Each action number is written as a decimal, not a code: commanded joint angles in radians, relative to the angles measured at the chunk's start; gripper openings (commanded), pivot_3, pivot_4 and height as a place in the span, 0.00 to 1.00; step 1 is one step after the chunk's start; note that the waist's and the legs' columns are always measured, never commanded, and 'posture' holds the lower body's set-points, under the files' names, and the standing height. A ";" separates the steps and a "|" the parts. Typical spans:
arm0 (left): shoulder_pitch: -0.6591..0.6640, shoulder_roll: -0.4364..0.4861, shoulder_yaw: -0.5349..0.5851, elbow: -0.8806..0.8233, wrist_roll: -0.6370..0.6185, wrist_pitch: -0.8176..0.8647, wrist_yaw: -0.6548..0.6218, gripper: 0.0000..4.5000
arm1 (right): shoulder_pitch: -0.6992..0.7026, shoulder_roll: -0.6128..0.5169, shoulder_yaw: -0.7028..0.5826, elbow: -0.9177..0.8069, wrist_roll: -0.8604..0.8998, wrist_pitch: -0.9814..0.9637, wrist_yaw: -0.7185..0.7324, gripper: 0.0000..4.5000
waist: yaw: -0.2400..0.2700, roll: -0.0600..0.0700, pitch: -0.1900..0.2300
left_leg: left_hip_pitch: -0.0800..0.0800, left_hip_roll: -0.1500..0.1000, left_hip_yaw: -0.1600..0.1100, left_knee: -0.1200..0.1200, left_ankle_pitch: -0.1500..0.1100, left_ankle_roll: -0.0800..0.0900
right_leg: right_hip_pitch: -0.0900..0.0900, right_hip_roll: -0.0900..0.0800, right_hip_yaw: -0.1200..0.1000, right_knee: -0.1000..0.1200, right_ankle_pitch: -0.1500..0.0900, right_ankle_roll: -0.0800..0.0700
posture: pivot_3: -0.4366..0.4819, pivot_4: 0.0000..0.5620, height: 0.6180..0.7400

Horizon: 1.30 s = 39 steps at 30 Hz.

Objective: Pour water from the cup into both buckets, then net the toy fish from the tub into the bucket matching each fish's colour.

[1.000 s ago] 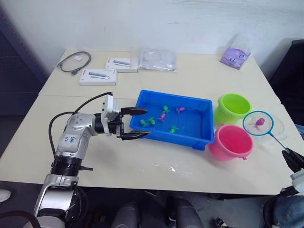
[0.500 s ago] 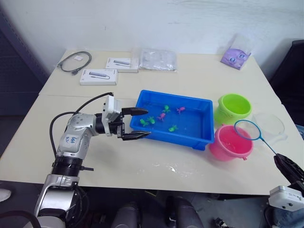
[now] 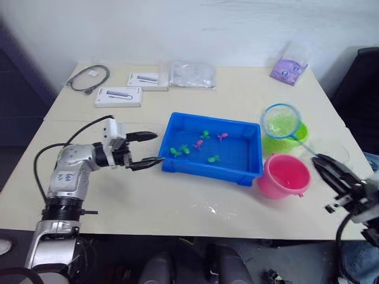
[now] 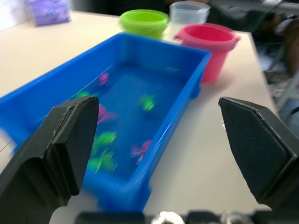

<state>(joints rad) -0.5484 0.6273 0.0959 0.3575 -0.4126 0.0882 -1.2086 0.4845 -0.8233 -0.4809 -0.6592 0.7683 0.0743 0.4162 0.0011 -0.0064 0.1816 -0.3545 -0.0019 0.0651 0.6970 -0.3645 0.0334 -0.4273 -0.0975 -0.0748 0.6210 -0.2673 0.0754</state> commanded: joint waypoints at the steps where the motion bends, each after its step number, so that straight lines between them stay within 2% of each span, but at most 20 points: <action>1: 0.019 0.048 0.047 0.002 0.009 -0.061 -0.017 0.98 | -0.075 -0.032 0.017 -0.059 0.096 0.173 -0.075 0.00 | 0.002 0.000 0.000 | 0.000 0.000 0.000 0.000 0.000 0.000 | 0.000 0.000 0.000 0.000 0.000 0.000 | 0.48 0.27 1.00; 5: 0.082 0.075 0.088 -0.012 0.013 -0.125 -0.002 0.98 | -0.166 -0.090 0.010 -0.046 0.147 0.356 -0.105 0.00 | 0.009 0.000 0.000 | -0.001 -0.002 0.000 0.000 -0.001 0.002 | 0.000 -0.003 -0.001 -0.003 0.001 0.001 | 0.48 0.27 1.00; 11: 0.226 0.117 0.136 -0.186 -0.048 0.011 0.037 0.98 | -0.300 -0.210 -0.053 -0.008 0.427 0.631 -0.160 0.00 | 0.010 0.000 0.000 | -0.002 -0.002 -0.001 -0.001 -0.002 0.003 | 0.000 -0.004 -0.002 -0.005 0.001 0.001 | 0.48 0.27 1.00; 18: 0.257 0.106 0.131 -0.285 -0.069 0.094 0.072 0.98 | -0.566 -0.328 0.117 0.161 0.772 0.887 -0.372 0.00 | 0.011 0.000 0.000 | -0.002 -0.002 -0.002 -0.003 -0.002 0.002 | 0.000 -0.005 -0.003 -0.007 0.000 0.001 | 0.48 0.27 1.00; 21: 0.252 0.114 0.111 -0.326 -0.089 0.206 0.093 0.98 | -0.650 -0.360 0.201 0.273 0.925 0.972 -0.454 0.00 | 0.012 0.000 0.000 | -0.003 -0.002 -0.002 -0.004 -0.002 0.002 | 0.000 -0.005 -0.003 -0.009 0.001 0.001 | 0.48 0.27 1.00; 26: 0.180 0.072 0.074 -0.409 -0.113 0.295 0.143 0.98 | -0.829 -0.273 0.310 0.426 0.894 1.000 -0.574 0.00 | 0.009 0.000 0.000 | -0.005 -0.002 -0.001 -0.003 -0.001 0.003 | 0.000 -0.005 -0.004 -0.011 0.002 0.003 | 0.48 0.27 1.00; 29: 0.136 0.049 0.049 -0.412 -0.091 0.311 0.177 0.98 | -0.919 -0.253 0.393 0.474 0.804 1.080 -0.609 0.00 | 0.009 0.000 0.000 | -0.007 -0.002 -0.001 -0.002 -0.001 0.003 | -0.001 -0.004 -0.005 -0.010 0.002 0.004 | 0.48 0.27 1.00; 34: 0.072 0.001 0.011 -0.400 -0.064 0.343 0.259 0.98 | -1.030 -0.167 0.437 0.574 0.720 1.143 -0.626 0.00 | 0.004 0.000 0.000 | -0.012 -0.002 -0.002 0.000 -0.001 0.003 | -0.004 -0.003 -0.006 -0.010 0.003 0.005 | 0.48 0.27 1.00; 39: 0.081 -0.008 -0.006 -0.389 -0.034 0.311 0.264 0.98 | -1.087 -0.086 0.439 0.615 0.626 1.183 -0.609 0.00 | -0.002 0.000 0.000 | -0.016 -0.002 -0.002 0.002 -0.001 0.004 | -0.005 -0.002 -0.007 -0.009 0.004 0.007 | 0.48 0.27 1.00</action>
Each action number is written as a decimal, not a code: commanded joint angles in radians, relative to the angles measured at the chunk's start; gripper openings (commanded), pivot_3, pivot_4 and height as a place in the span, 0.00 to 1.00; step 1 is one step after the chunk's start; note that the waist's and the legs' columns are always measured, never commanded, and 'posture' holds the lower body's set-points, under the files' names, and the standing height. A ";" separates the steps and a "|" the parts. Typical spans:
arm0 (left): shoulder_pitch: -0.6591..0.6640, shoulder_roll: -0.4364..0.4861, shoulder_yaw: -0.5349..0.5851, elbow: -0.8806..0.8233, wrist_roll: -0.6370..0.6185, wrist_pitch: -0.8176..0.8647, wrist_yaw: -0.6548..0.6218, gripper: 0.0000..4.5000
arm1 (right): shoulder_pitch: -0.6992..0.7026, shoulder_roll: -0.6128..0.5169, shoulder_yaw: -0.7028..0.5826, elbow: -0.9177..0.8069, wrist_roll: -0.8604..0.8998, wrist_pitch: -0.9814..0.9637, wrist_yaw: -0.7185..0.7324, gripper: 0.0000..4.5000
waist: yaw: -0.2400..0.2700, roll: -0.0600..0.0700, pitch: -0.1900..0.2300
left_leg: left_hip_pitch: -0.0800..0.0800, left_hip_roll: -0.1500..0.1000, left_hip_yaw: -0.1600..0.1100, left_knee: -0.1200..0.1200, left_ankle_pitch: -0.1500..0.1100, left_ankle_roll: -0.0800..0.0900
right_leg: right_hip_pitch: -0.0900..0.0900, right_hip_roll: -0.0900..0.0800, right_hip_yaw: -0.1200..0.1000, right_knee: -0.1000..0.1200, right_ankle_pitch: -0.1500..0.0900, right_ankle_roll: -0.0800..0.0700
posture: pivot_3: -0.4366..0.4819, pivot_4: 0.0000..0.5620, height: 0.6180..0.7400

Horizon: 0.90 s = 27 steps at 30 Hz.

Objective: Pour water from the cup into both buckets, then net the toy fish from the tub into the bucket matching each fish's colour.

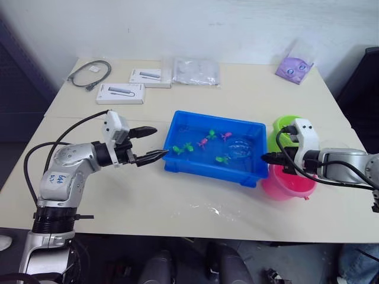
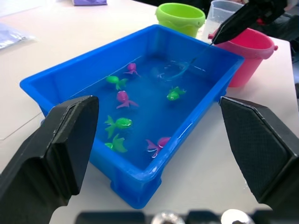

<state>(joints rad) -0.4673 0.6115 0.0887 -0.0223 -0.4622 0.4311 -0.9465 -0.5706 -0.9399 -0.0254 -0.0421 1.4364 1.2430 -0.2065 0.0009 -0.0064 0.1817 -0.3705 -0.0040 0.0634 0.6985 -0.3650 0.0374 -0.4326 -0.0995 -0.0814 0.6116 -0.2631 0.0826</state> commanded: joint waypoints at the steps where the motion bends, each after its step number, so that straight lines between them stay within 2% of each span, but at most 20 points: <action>1: 0.005 0.011 0.001 -0.008 0.023 -0.036 0.004 0.98 | -0.041 0.050 -0.015 -0.002 -0.070 0.016 0.017 0.00 | -0.002 0.000 0.000 | 0.000 0.000 0.000 0.000 0.000 0.000 | 0.000 0.000 0.000 0.000 0.000 0.000 | 0.48 0.27 1.00; 6: 0.049 0.036 0.017 -0.040 0.007 -0.015 -0.016 0.98 | -0.045 0.145 -0.029 -0.015 -0.191 -0.014 0.041 0.00 | -0.003 0.000 0.000 | 0.000 0.000 0.000 0.000 0.000 0.000 | 0.000 0.001 0.000 0.000 0.000 0.000 | 0.48 0.27 1.00; 12: 0.041 0.027 0.026 -0.030 0.004 -0.013 0.005 0.98 | -0.016 0.215 -0.039 -0.090 -0.321 -0.066 0.112 0.00 | 0.001 0.000 0.000 | 0.000 0.000 0.000 0.000 0.000 0.000 | 0.000 0.000 0.000 0.000 0.000 0.000 | 0.48 0.27 1.00; 19: 0.039 0.019 0.010 -0.028 0.008 -0.016 0.002 0.98 | 0.054 0.245 -0.009 -0.184 -0.506 -0.184 0.228 0.00 | -0.001 0.000 0.000 | 0.000 0.000 0.000 -0.001 0.000 0.000 | 0.000 0.000 0.000 0.000 0.000 0.000 | 0.48 0.27 1.00; 27: 0.029 0.023 -0.011 -0.013 0.022 -0.036 -0.019 0.98 | 0.146 0.271 -0.045 -0.262 -0.639 -0.280 0.318 0.00 | -0.002 0.000 0.000 | 0.000 0.000 0.000 -0.001 0.000 0.000 | 0.000 0.001 0.000 0.000 0.000 0.001 | 0.48 0.27 1.00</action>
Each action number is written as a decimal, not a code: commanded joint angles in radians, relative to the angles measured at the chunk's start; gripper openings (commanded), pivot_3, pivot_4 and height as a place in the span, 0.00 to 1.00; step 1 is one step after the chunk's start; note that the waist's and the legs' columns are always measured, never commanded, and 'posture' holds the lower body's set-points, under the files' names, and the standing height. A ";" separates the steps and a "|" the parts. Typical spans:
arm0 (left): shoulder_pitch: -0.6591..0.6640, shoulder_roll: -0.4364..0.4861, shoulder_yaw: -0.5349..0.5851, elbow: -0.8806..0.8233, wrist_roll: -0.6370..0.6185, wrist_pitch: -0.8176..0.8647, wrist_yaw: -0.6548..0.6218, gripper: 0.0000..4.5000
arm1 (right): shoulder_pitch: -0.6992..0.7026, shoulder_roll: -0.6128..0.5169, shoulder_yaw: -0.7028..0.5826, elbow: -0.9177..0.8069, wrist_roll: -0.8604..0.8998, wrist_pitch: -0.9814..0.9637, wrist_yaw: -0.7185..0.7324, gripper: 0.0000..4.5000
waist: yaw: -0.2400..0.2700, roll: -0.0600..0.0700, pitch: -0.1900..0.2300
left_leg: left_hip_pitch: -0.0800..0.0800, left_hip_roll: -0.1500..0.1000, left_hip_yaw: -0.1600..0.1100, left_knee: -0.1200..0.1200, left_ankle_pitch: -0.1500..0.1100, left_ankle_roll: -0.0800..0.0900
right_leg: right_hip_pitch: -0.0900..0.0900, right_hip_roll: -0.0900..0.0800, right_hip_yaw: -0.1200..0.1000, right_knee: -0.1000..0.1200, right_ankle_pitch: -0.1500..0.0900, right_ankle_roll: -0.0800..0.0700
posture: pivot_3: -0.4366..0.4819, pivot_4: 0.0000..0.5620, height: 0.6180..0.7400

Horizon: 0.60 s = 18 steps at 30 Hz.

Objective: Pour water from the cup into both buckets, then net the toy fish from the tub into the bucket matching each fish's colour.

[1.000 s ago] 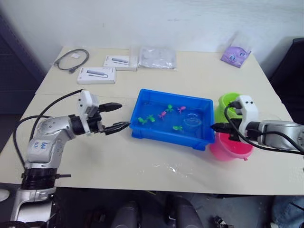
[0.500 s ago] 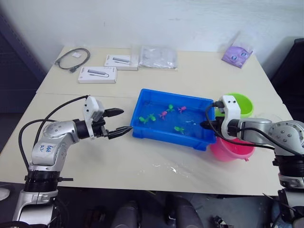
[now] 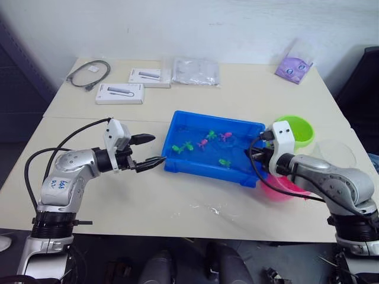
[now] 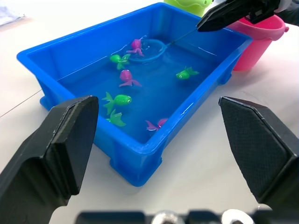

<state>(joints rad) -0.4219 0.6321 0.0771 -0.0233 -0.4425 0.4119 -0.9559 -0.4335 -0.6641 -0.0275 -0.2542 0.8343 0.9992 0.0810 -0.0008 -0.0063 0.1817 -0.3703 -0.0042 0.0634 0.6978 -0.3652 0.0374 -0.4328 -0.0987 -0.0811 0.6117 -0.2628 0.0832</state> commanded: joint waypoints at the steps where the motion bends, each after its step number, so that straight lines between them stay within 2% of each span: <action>1: -0.018 0.002 -0.002 -0.012 0.002 -0.018 -0.011 0.98 | 0.014 -0.006 -0.044 -0.054 -0.048 -0.039 0.043 0.00 | 0.000 0.000 0.000 | 0.000 0.000 0.000 0.000 0.000 0.000 | 0.000 0.000 0.000 0.000 0.000 0.000 | 0.48 0.27 1.00; 8: -0.028 0.008 -0.009 -0.004 0.011 -0.040 -0.020 0.98 | 0.068 -0.052 -0.074 -0.118 -0.079 -0.042 0.169 0.00 | 0.000 0.000 0.000 | 0.000 0.000 0.000 0.000 0.000 0.000 | 0.000 0.000 0.000 0.000 0.000 0.000 | 0.48 0.27 1.00; 13: -0.038 0.019 -0.016 0.012 0.013 -0.063 -0.060 0.98 | 0.136 -0.107 -0.175 -0.199 -0.049 -0.088 0.299 0.00 | 0.005 0.000 0.000 | 0.000 0.000 0.000 0.000 0.000 0.000 | 0.000 0.000 0.000 -0.001 0.000 0.000 | 0.48 0.27 1.00; 18: -0.081 -0.003 -0.041 0.052 0.007 -0.077 -0.104 0.98 | 0.234 -0.125 -0.290 -0.284 -0.014 -0.072 0.334 0.00 | 0.010 0.000 0.000 | 0.000 0.000 0.000 0.000 0.000 0.000 | 0.001 0.000 0.000 -0.001 0.000 0.000 | 0.48 0.27 1.00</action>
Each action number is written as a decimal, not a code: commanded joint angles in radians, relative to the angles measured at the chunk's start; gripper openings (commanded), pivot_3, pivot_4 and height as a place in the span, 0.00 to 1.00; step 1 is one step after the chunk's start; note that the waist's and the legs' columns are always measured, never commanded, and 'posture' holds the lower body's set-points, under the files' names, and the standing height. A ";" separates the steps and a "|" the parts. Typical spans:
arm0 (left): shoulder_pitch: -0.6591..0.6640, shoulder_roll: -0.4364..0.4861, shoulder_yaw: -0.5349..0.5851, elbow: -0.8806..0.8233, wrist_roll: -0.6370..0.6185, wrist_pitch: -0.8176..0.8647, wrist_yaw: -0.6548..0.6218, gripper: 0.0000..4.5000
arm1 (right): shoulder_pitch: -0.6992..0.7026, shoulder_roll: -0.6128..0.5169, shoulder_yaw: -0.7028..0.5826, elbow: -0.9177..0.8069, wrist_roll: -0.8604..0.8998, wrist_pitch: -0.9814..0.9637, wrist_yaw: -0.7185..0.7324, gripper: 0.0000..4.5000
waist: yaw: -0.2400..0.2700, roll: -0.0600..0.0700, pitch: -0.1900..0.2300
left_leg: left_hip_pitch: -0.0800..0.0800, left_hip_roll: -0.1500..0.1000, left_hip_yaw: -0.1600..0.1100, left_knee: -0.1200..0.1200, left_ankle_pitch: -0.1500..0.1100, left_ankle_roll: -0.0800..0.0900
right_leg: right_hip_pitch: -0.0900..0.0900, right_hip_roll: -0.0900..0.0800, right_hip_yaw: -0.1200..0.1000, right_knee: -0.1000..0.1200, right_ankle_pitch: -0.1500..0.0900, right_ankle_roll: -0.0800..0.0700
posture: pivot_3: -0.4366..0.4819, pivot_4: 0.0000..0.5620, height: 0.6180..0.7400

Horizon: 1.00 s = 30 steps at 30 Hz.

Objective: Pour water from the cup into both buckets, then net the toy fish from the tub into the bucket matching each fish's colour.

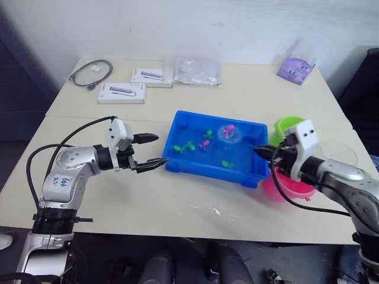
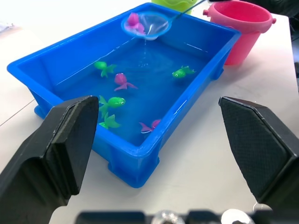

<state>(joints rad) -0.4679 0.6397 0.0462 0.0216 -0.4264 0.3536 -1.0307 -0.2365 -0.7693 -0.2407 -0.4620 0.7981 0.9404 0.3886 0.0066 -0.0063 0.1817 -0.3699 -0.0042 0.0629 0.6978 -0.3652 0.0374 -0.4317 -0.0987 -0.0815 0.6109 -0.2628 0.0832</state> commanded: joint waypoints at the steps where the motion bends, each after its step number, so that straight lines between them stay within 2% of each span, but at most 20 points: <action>1: -0.040 -0.011 -0.018 0.007 -0.019 -0.006 -0.049 0.98 | 0.058 -0.020 -0.096 -0.100 0.022 -0.023 0.029 0.00 | 0.005 0.000 0.000 | 0.000 0.000 0.000 0.000 0.000 0.000 | 0.000 0.000 0.000 0.000 0.000 0.000 | 0.48 0.27 1.00; 7: -0.121 -0.047 -0.051 0.053 -0.047 -0.029 -0.167 0.98 | 0.170 -0.038 -0.313 -0.239 0.123 0.000 0.034 0.00 | 0.017 0.000 0.000 | 0.000 0.000 0.000 0.000 0.000 0.000 | 0.000 0.001 0.000 0.000 0.000 0.000 | 0.48 0.27 1.00; 10: -0.171 -0.081 -0.049 0.107 -0.042 -0.071 -0.182 0.98 | 0.234 -0.036 -0.419 -0.293 0.148 -0.021 0.031 0.00 | 0.018 0.000 0.000 | 0.001 0.000 0.000 0.000 0.000 0.000 | 0.001 0.001 0.000 0.000 0.000 0.000 | 0.48 0.27 1.00; 13: -0.230 -0.132 -0.056 0.168 -0.052 -0.082 -0.205 0.98 | 0.359 -0.029 -0.598 -0.350 0.182 -0.012 0.035 0.00 | 0.025 0.000 0.000 | 0.000 -0.001 0.000 0.000 0.000 0.000 | 0.001 0.001 0.000 0.000 0.000 0.001 | 0.48 0.27 1.00; 19: -0.294 -0.170 -0.068 0.253 -0.033 -0.119 -0.247 0.98 | 0.599 0.036 -0.816 -0.407 0.204 -0.059 0.084 0.00 | 0.022 0.000 0.000 | 0.001 -0.001 0.000 0.001 0.000 0.001 | 0.003 0.003 0.001 -0.001 0.001 0.002 | 0.48 0.27 1.00; 22: -0.307 -0.187 -0.073 0.284 -0.024 -0.139 -0.253 0.98 | 0.693 0.104 -0.836 -0.410 0.148 -0.148 0.125 0.00 | 0.016 0.000 0.000 | 0.002 -0.001 0.001 0.001 0.000 0.002 | 0.003 0.004 0.002 -0.001 0.001 0.002 | 0.48 0.27 1.00; 26: -0.322 -0.221 -0.087 0.313 -0.003 -0.168 -0.253 0.98 | 0.747 0.189 -0.790 -0.380 0.079 -0.255 0.137 0.00 | 0.015 0.000 0.000 | 0.003 -0.001 0.002 0.001 0.000 0.002 | 0.003 0.004 0.004 0.000 0.002 0.003 | 0.48 0.27 1.00; 30: -0.303 -0.234 -0.112 0.301 0.018 -0.194 -0.269 0.98 | 0.825 0.274 -0.685 -0.324 -0.125 -0.459 0.210 0.00 | 0.017 0.000 0.000 | 0.003 -0.001 0.002 0.001 0.000 0.002 | 0.003 0.004 0.004 0.000 0.002 0.003 | 0.48 0.27 1.00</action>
<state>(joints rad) -0.7706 0.4051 -0.0636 0.3356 -0.4156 0.1774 -1.2918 0.5755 -0.5092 -0.9340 -0.8011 0.7430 0.5720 0.5739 0.0239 -0.0066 0.1814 -0.3667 -0.0057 0.0652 0.6983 -0.3654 0.0398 -0.4290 -0.0948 -0.0769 0.6107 -0.2609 0.0865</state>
